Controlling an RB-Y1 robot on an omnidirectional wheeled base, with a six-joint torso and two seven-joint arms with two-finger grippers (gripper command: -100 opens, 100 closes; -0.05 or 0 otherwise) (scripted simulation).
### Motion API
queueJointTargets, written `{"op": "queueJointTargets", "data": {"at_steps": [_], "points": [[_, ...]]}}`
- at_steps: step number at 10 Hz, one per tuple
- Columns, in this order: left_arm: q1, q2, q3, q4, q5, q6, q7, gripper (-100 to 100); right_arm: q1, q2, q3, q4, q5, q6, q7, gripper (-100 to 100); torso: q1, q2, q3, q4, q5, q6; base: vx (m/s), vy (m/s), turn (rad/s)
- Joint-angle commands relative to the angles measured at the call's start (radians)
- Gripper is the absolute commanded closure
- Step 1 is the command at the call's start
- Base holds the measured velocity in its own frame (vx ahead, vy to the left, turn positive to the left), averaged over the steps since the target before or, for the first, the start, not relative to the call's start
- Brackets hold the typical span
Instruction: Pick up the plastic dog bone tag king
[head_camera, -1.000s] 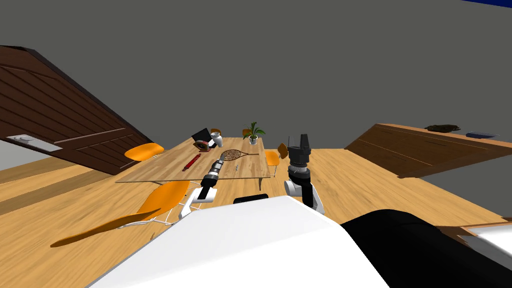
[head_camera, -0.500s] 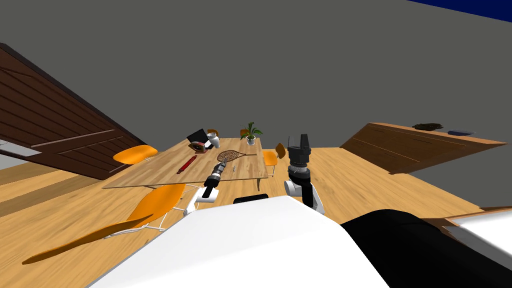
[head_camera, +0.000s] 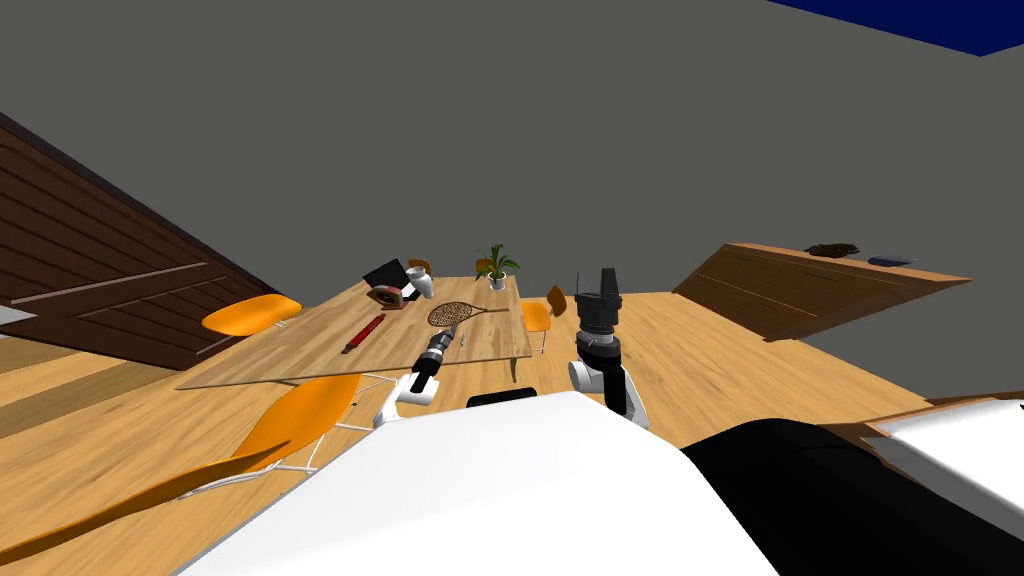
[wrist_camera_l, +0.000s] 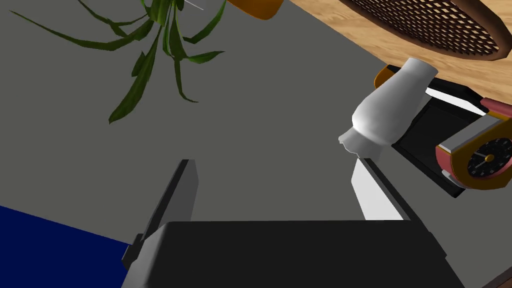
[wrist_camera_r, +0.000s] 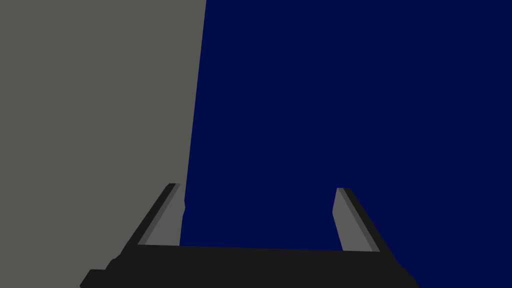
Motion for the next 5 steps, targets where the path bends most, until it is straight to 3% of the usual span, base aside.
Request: {"op": "queueJointTargets", "data": {"at_steps": [1, 2, 5], "points": [[-0.013, 0.011, -0.004, 0.05, -0.019, 0.011, -0.022, -100, 0.0, 0.0, 0.0, 0.0, 0.0, 0.0, 0.0, 0, 0.0, 0.0, 0.0, 0.0, 0.0, 0.0, 0.011, -0.029, -0.057], [-0.013, 0.011, -0.004, 0.054, -0.019, 0.011, -0.022, -100, 0.0, 0.0, 0.0, 0.0, 0.0, 0.0, 0.0, 0, 0.0, 0.0, 0.0, 0.0, 0.0, 0.0, 0.01, -0.022, -0.035], [-0.051, 0.029, -0.015, 0.162, -0.068, 0.043, -0.081, -100, 0.0, 0.0, 0.0, 0.0, 0.0, 0.0, 0.0, 0, -0.001, 0.0, 0.0, 0.0, 0.0, 0.0, 0.012, -0.038, -0.071]]}}
